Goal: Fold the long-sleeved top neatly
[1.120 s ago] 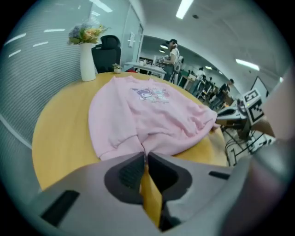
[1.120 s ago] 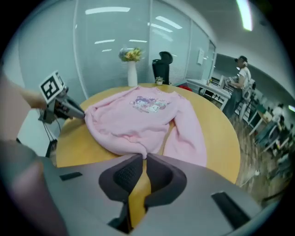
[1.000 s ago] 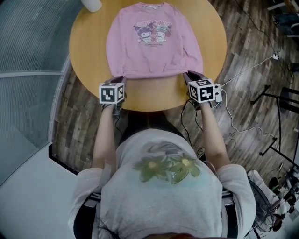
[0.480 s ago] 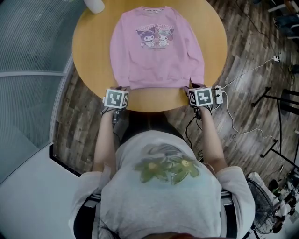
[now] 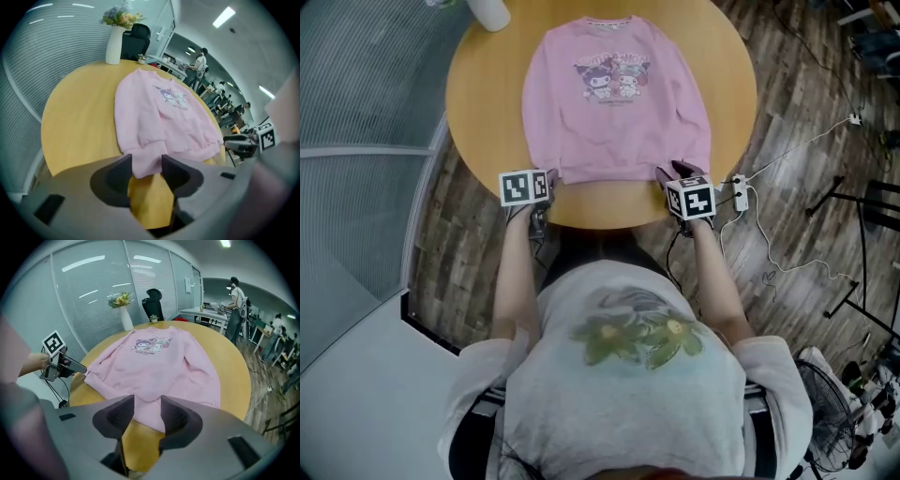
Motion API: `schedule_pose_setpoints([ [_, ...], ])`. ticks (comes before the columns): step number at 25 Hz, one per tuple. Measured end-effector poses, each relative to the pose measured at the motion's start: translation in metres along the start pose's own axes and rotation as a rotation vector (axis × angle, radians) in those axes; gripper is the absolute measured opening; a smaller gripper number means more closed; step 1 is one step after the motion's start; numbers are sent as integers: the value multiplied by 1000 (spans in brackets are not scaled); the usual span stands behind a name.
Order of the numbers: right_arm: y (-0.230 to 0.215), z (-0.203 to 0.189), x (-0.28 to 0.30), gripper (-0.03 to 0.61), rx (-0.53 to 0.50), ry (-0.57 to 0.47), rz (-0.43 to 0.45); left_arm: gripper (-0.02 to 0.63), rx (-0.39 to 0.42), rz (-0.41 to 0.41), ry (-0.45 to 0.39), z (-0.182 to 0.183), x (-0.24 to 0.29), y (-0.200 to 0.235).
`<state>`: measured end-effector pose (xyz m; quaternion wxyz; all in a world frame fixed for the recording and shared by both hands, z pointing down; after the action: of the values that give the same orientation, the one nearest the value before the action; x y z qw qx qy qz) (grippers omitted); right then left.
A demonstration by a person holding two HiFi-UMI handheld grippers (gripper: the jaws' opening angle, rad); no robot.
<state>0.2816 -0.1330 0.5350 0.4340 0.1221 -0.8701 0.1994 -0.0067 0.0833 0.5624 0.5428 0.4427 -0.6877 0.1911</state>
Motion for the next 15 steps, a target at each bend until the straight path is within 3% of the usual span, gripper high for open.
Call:
schedule_pose_setpoints([
  [2,-5,-2,1,187,13,5,-53,179,-43,8,14,-2,7,6],
  [5,-30,-14,-6,187,77,20,-228,175,-92,4,31,-7,15,12],
  [7,-51,-26,-17,187,150,52,-372,151,-79,19,39,-8,16,14],
  [9,-73,-41,-23,187,252,85,-459,122,-51,28,49,-7,17,16],
  [12,-93,-51,-17,182,392,88,-382,62,-64,24,59,-1,17,21],
  [14,-102,-50,-16,55,427,75,-345,38,-79,52,48,5,13,28],
  [15,-107,-47,-19,41,426,61,-359,35,-81,72,39,8,10,33],
])
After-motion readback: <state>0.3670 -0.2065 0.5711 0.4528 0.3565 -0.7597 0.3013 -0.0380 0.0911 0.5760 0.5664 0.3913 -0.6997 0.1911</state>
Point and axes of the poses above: the fingertips, and each gripper's own axes: x forward along the fingers, y to its left, z out of its top, the point moved 9 cm from there along -x, backward along the fingers, and after that the axes turned 7 degrees about z, right-handed, at the moved point
